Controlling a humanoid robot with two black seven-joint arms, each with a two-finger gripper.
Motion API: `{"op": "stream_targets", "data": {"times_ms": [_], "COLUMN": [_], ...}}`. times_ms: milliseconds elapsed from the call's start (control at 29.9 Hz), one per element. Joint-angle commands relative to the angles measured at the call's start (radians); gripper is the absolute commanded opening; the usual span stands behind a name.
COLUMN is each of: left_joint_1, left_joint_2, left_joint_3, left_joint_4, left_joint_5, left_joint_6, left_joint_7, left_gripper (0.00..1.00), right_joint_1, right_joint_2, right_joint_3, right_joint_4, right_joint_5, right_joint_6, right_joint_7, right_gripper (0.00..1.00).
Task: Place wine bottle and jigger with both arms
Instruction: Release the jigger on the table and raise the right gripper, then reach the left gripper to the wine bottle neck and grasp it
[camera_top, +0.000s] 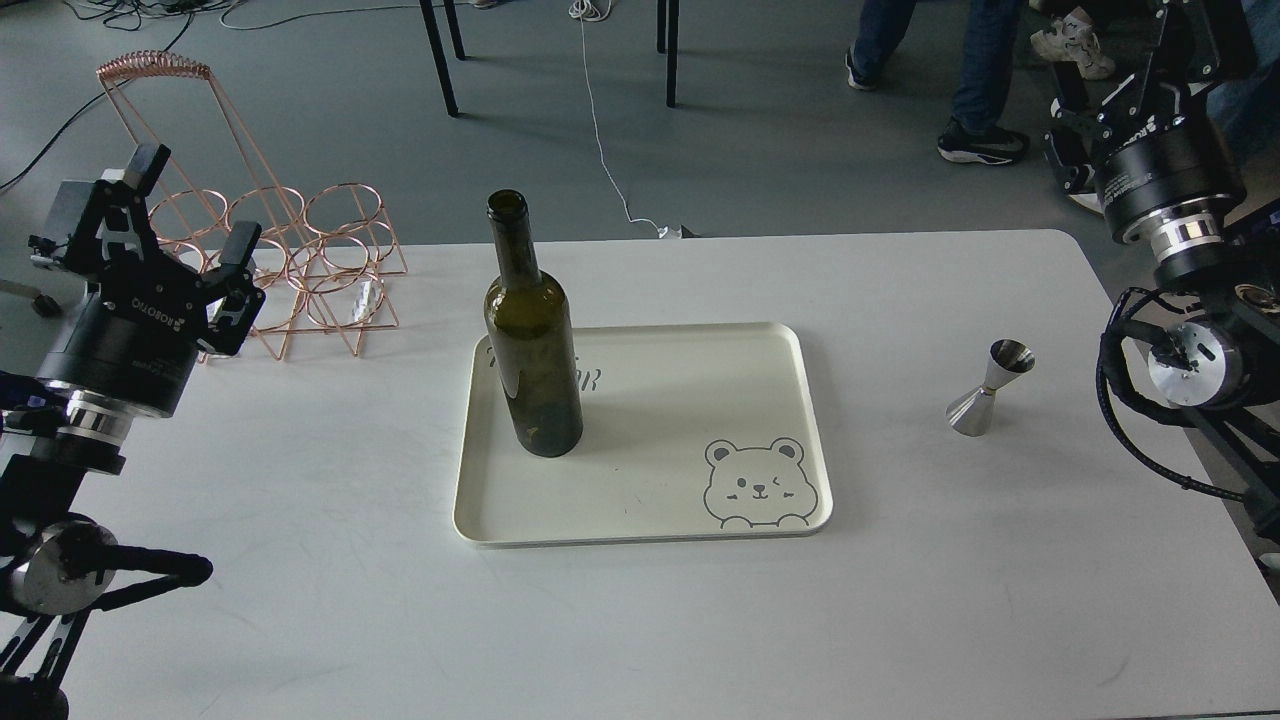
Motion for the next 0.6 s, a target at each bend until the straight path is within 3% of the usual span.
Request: {"op": "stream_targets", "data": {"times_ms": [0,268,435,568], "left_joint_1": [0.026,0.037,0.040,0.037], "left_joint_2": [0.053,0.256,0.381,0.439], "left_joint_3": [-0.002,-0.004,-0.013,-0.015], "left_joint_4": [-0.036,-0.084,-0.138,-0.138], "left_joint_5": [0.069,0.334,0.530,0.779], "left_joint_6": [-0.009,-0.080,-0.094,-0.092], "left_joint_7": [-0.022,-0.160,-0.206,-0.206], "left_gripper": [0.99,0.99,0.99,0.99], "right_joint_1": [-0.014,-0.033,-0.054,-0.063], "right_joint_2": [0.032,0.089,0.085,0.085], "right_joint_3": [-0.004,-0.004,-0.001,-0.001], "right_joint_4": [-0.029,-0.055,-0.055,-0.054], "right_joint_5": [0.016,0.014,0.014,0.013], "right_joint_6": [0.113,0.132,0.132,0.128], "right_joint_7": [0.000,0.000,0.000,0.000], "right_gripper": [0.98,0.99,0.99,0.99]}}
